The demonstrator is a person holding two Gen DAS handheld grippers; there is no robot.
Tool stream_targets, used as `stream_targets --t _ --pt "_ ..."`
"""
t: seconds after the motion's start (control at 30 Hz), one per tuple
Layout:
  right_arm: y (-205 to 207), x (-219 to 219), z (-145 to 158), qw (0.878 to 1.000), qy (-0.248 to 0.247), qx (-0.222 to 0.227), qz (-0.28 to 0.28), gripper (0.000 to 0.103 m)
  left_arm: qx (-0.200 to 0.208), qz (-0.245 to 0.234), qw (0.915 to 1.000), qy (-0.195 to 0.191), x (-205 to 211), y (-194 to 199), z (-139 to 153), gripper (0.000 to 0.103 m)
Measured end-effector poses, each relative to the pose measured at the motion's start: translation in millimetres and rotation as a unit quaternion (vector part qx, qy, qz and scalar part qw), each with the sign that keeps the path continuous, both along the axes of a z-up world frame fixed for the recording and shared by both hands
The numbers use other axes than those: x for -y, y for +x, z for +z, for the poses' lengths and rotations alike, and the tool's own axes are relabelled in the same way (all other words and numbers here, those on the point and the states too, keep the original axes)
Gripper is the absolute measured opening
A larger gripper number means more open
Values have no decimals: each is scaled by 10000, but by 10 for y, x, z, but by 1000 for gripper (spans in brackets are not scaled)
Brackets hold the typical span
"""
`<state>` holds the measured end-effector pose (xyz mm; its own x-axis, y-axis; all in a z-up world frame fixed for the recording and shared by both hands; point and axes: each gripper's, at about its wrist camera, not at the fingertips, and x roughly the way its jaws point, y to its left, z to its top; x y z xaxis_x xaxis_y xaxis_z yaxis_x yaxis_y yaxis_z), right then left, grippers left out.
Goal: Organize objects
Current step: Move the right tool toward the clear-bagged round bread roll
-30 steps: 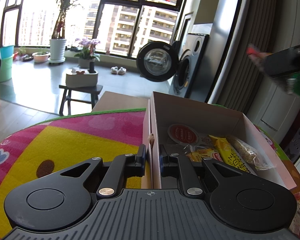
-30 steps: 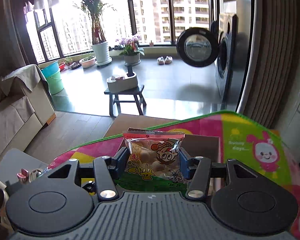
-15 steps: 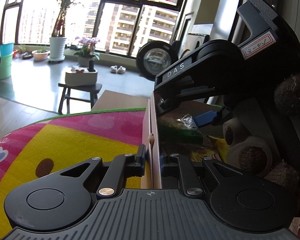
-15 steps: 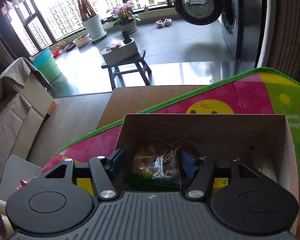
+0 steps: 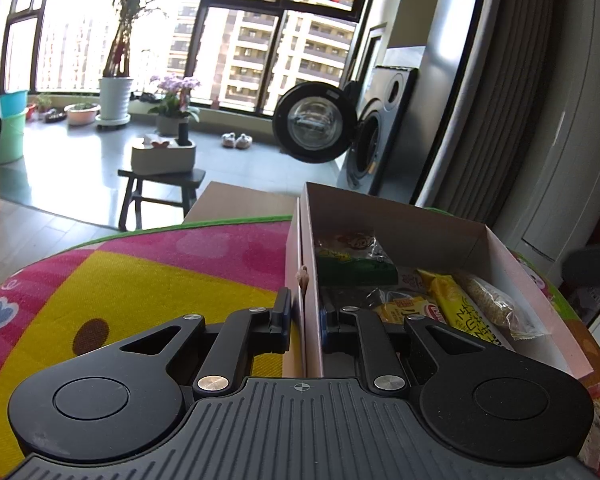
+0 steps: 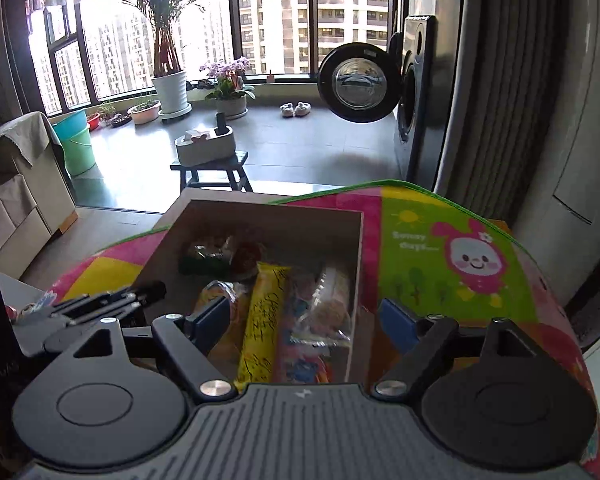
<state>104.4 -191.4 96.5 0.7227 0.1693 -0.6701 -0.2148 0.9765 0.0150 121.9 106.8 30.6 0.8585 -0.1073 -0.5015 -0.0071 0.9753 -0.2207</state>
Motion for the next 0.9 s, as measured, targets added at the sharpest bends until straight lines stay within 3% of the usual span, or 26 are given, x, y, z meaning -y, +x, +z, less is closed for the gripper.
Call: stream_targets --t 0.13,0.23,0.37,0.63,0.73,0.9 --pt "-488 113 -176 9976 -654 218 -16 85 4 5 10000 34 -13 14 -12 15" --pt "-674 221 -332 9995 -305 -100 -35 86 1 4 10000 36 -14 12 -13 15" --pt "-654 269 -548 9989 -73 -344 -310 86 -1 4 10000 35 -18 8 -7 15" --pt "-374 97 -770 9982 -312 -156 -481 86 -21 5 10000 34 -34 -17 3 15" --pt "-335 77 -836 9985 -277 -295 -361 83 -26 2 10000 20 -54 -21 -1 15" --pt "-577 8 -794 9980 -489 -269 309 78 -25 3 10000 27 -54 -21 0 15"
